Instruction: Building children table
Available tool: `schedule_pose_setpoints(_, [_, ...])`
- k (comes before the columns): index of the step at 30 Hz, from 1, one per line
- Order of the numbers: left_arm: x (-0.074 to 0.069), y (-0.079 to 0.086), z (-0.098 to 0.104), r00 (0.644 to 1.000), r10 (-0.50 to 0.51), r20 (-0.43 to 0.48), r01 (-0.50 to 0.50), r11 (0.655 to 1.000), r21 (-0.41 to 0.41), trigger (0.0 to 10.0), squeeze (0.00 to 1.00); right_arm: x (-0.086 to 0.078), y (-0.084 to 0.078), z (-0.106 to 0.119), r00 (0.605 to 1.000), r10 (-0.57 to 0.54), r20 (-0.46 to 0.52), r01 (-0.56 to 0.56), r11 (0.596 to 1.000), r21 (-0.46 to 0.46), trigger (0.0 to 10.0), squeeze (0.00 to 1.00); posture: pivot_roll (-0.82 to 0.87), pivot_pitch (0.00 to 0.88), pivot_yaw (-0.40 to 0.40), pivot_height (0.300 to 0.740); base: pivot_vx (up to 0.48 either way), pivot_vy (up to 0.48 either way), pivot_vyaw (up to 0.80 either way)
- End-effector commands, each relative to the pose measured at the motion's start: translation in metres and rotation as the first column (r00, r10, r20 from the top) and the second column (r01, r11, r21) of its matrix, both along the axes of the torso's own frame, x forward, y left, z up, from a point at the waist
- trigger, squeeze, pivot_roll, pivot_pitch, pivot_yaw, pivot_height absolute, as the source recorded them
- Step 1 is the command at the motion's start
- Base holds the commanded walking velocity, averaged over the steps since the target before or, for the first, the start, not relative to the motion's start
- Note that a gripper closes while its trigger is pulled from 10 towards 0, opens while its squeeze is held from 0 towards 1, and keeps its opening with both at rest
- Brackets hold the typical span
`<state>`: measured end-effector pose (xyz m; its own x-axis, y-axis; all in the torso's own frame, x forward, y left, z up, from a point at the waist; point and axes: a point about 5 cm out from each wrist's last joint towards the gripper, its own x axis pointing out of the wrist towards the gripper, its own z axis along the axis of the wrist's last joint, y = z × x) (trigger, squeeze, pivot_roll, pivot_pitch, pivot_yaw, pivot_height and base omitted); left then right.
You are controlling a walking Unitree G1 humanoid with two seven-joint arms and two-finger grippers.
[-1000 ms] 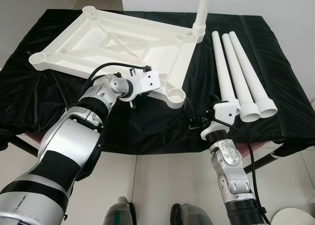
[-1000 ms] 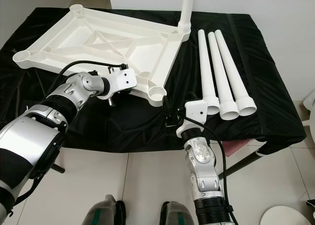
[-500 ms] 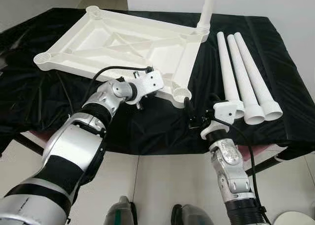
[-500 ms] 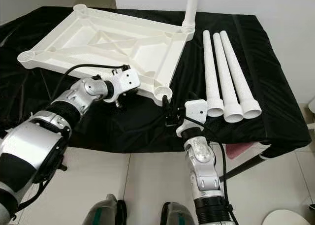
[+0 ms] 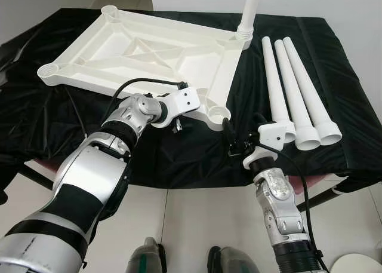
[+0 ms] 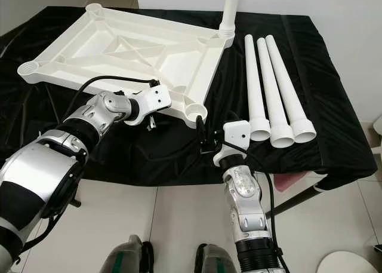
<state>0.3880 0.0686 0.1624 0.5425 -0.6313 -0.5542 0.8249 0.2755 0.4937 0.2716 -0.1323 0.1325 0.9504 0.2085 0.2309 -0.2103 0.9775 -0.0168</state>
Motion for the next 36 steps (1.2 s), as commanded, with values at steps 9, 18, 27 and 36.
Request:
schedule_pose_setpoints(9, [-0.001,-0.01,-0.002,0.995,0.05,-0.081,-0.056,0.995,-0.078,10.0,0.0,-0.007,0.001,-0.003,1.0,-0.002,-0.017,0.002,1.0,-0.009,10.0,0.0,-0.08,0.104,0.075,0.74,0.0,0.0,0.0])
schedule_pose_setpoints(18, [-0.003,-0.012,-0.007,0.991,0.073,-0.112,-0.083,0.992,-0.093,10.0,0.0,-0.011,0.001,-0.004,1.0,-0.006,-0.023,0.006,1.0,-0.008,10.0,0.0,-0.08,0.116,0.077,0.74,0.0,0.0,0.0])
schedule_pose_setpoints(27, [-0.012,-0.006,-0.028,0.982,0.043,-0.185,-0.05,0.998,-0.029,0.0,0.0,-0.015,0.001,-0.006,0.999,-0.005,-0.035,0.004,1.0,-0.012,10.0,0.0,-0.08,0.124,0.079,0.74,0.0,0.0,0.0])
schedule_pose_setpoints(36, [-0.014,-0.006,-0.032,0.978,0.024,-0.208,-0.03,0.999,-0.025,0.0,0.0,-0.014,0.002,-0.006,0.999,0.002,-0.039,-0.003,1.0,-0.015,10.0,0.0,-0.08,0.116,0.076,0.74,0.0,0.0,0.0])
